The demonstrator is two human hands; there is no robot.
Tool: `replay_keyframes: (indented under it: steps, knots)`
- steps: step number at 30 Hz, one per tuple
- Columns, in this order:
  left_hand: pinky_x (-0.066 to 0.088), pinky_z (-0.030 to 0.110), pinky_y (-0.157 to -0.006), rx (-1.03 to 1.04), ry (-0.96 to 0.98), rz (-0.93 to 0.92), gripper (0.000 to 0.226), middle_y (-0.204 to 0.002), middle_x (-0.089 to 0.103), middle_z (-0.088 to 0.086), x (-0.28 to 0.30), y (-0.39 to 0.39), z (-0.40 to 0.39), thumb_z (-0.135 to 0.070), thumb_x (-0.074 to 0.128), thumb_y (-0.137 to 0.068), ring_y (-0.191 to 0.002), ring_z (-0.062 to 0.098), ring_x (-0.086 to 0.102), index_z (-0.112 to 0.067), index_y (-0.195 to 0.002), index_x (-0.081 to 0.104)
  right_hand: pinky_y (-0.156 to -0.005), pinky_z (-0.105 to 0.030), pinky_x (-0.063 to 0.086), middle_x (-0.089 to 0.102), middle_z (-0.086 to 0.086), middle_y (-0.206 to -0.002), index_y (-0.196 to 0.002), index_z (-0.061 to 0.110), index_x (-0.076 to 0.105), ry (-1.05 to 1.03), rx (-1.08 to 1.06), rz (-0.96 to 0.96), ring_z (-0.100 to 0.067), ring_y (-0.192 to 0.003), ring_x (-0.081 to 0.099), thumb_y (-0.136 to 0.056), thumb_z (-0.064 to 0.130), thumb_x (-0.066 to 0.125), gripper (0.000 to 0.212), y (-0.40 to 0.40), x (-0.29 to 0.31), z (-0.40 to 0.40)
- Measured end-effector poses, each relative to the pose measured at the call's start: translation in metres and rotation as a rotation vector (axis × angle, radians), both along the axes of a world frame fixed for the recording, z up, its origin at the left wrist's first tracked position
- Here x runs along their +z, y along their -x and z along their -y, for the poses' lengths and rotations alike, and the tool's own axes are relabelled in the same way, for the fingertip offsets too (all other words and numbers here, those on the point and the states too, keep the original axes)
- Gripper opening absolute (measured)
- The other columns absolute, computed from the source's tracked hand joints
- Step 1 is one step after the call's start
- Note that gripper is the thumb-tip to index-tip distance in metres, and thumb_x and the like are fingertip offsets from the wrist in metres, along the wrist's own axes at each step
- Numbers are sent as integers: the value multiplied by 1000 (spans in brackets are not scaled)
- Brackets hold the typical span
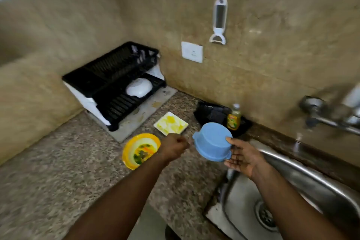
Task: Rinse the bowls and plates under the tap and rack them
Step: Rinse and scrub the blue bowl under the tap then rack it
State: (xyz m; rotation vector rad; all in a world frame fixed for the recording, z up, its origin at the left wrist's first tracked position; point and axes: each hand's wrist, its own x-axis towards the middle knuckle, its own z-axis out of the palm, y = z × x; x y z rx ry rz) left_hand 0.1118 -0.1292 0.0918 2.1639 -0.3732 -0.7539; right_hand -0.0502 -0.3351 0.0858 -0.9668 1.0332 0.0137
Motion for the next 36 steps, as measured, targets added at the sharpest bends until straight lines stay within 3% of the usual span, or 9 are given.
replay_keyframes:
  steps: [3,5,9,12,18,26,31,33,36]
  knots:
    - [54,35,-81,-36,-138,265,38,-97,76,9,26,-63,-40,-44,73,-84,-92,24,70,-14,-108,74,-78,-44,60,67,-15,-104,-114,4,67,-27,57,43,-30,-88,65,-78,36,85,51,-81,7,-31]
    - [53,39,-79,-40,-242,486,45,-97,73,10,42,-109,-67,-51,62,-79,-94,32,67,-13,-103,71,-80,-45,61,69,-14,-102,-113,7,67,-22,109,63,-30,-88,67,-77,35,86,49,-138,10,-57]
    - [48,45,-100,-88,-482,748,63,-135,54,15,71,-192,-110,-40,63,-87,-128,37,46,-10,-142,50,-98,-53,56,68,-13,-101,-118,13,63,-9,219,112,-33,-95,67,-83,36,82,46,-239,10,-107]
    - [42,49,-109,-135,-629,930,77,-149,42,15,86,-247,-131,-43,65,-90,-138,36,36,-13,-155,36,-86,-48,58,66,-12,-115,-122,14,63,-21,232,116,-33,-100,66,-79,37,86,54,-308,2,-137]
    - [25,54,-121,-252,-778,862,75,-169,14,18,76,-341,-167,-47,47,-104,-155,38,15,-20,-164,10,-71,-42,60,64,-11,-119,-112,10,65,-25,235,84,-34,-99,66,-63,41,96,66,-416,-32,-176]
    - [19,55,-125,-348,-619,815,69,-173,-3,7,48,-385,-191,-58,28,-106,-159,28,1,-36,-163,-3,-55,-32,58,72,-9,-98,-97,7,69,91,163,78,-25,-81,71,-57,35,98,56,-505,-62,-211]
    - [18,55,-125,-362,-568,883,72,-172,-12,-2,44,-384,-195,-65,12,-100,-160,21,-4,-33,-164,0,-69,-37,63,69,-4,-97,-82,19,63,190,235,87,-17,-75,66,-63,32,95,39,-543,-67,-224]
    - [16,55,-125,-360,-554,883,66,-172,-11,-6,44,-382,-194,-58,17,-106,-159,16,-7,-33,-164,-2,-73,-39,64,72,-5,-101,-90,17,68,230,254,102,-17,-77,68,-64,32,93,39,-556,-72,-227]
    - [13,52,-127,-353,-546,887,64,-172,-12,-8,45,-381,-193,-54,20,-108,-159,13,-10,-33,-164,-3,-91,-42,61,71,-8,-120,-115,13,69,321,333,113,-25,-105,69,-71,36,87,54,-574,-77,-229]
